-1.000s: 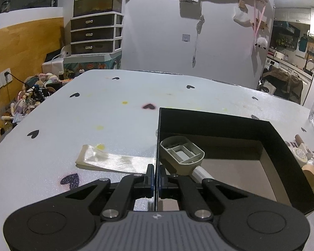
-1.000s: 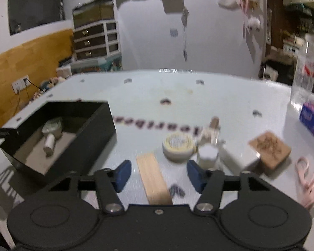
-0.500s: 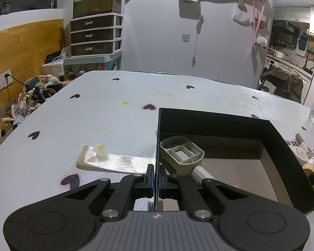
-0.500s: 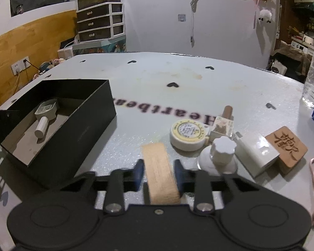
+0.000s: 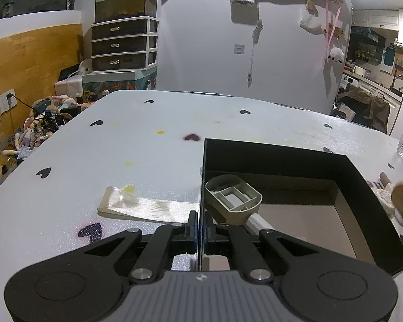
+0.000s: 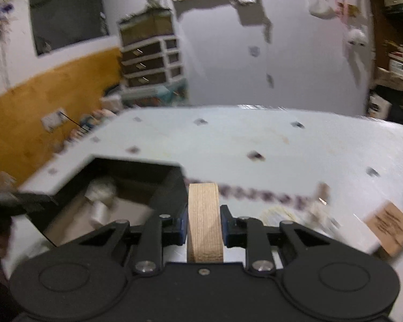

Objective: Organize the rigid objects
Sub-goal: 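Lower the wooden block into the black box and release it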

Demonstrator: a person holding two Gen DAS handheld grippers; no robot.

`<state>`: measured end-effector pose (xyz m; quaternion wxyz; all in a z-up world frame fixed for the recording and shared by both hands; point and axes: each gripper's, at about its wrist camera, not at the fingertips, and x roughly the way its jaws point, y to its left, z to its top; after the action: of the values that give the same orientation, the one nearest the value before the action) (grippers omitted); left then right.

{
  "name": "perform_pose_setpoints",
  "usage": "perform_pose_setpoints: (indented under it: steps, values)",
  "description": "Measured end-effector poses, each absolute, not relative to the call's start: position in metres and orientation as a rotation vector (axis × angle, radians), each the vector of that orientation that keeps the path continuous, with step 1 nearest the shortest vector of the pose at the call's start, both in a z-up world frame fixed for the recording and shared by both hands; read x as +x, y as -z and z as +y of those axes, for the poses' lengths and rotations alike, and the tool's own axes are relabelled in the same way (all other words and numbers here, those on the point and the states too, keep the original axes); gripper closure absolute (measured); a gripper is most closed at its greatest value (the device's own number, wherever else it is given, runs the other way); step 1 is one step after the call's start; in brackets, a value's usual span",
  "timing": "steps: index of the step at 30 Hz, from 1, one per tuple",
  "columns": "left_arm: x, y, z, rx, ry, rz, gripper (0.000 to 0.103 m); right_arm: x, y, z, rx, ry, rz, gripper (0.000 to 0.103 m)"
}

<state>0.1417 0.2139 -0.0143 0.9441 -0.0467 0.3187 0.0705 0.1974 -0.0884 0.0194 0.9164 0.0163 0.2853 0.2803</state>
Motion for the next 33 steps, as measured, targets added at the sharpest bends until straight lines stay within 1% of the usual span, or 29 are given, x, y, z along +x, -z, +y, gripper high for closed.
perform_pose_setpoints:
  steps: [4, 7, 20, 28, 29, 30, 31, 33]
  values:
    - [0.142, 0.013, 0.214, -0.088, -0.146, 0.652, 0.100, 0.210, -0.031, -0.059, 0.070, -0.689, 0.612, 0.078]
    - [0.143, 0.014, 0.213, -0.090, -0.151, 0.650, 0.100, 0.219, -0.030, -0.031, 0.036, -0.721, 0.654, 0.078]
    - [0.142, 0.014, 0.211, -0.093, -0.153, 0.647, 0.100, 0.270, 0.001, 0.044, 0.117, -0.715, 0.918, 0.078]
    - [0.142, 0.014, 0.210, -0.088, -0.154, 0.646, 0.100, 0.278, 0.022, 0.073, 0.015, -0.636, 0.931, 0.078]
    - [0.142, 0.014, 0.210, -0.088, -0.154, 0.646, 0.100, 0.279, 0.024, 0.074, 0.017, -0.636, 0.941, 0.077]
    - [0.142, 0.014, 0.210, -0.087, -0.154, 0.646, 0.100, 0.279, 0.026, 0.074, 0.019, -0.637, 0.944, 0.073]
    - [0.142, 0.014, 0.210, -0.088, -0.154, 0.646, 0.100, 0.279, 0.026, 0.075, 0.016, -0.642, 0.945, 0.066]
    - [0.142, 0.014, 0.210, -0.088, -0.154, 0.646, 0.100, 0.276, 0.024, 0.074, 0.001, -0.643, 0.934, 0.063]
